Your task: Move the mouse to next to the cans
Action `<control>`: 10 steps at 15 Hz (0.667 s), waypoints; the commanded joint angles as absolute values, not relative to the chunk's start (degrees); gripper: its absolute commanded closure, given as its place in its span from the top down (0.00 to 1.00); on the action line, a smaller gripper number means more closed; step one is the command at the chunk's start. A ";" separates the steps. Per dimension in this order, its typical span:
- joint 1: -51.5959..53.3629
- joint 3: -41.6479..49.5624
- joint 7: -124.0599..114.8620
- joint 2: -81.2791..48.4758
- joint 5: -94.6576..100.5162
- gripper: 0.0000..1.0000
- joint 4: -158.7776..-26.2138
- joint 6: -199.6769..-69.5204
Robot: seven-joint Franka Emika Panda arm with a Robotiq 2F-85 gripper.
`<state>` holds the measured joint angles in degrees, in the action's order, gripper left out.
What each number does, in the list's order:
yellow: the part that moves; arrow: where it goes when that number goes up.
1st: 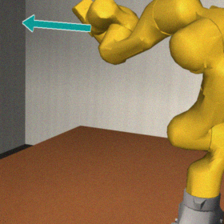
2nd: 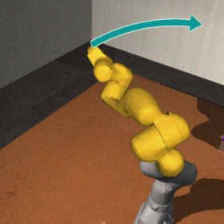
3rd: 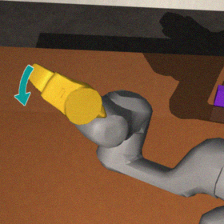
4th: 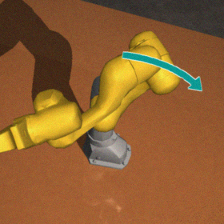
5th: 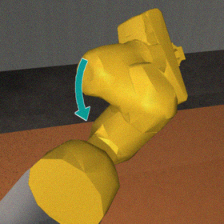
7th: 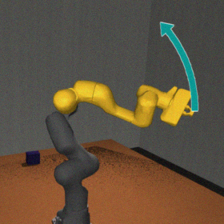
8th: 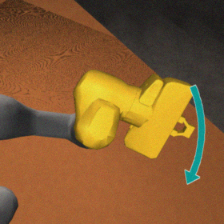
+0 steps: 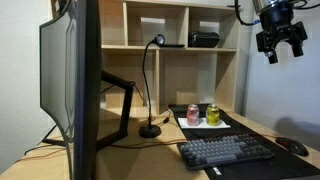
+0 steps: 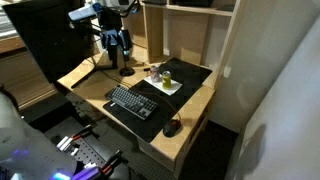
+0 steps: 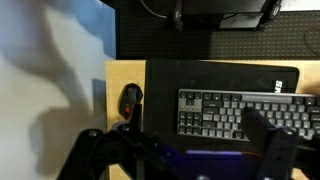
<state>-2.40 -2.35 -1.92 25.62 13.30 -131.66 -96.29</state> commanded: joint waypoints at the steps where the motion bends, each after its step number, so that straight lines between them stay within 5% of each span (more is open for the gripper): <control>1: -1.72 -1.80 -2.14 25.57 13.50 1.00 -131.54 -96.11; 9: 0.70 0.49 6.55 25.06 9.43 1.00 -130.57 -92.26; 10: 0.39 1.74 11.01 20.94 8.18 1.00 -120.17 -85.98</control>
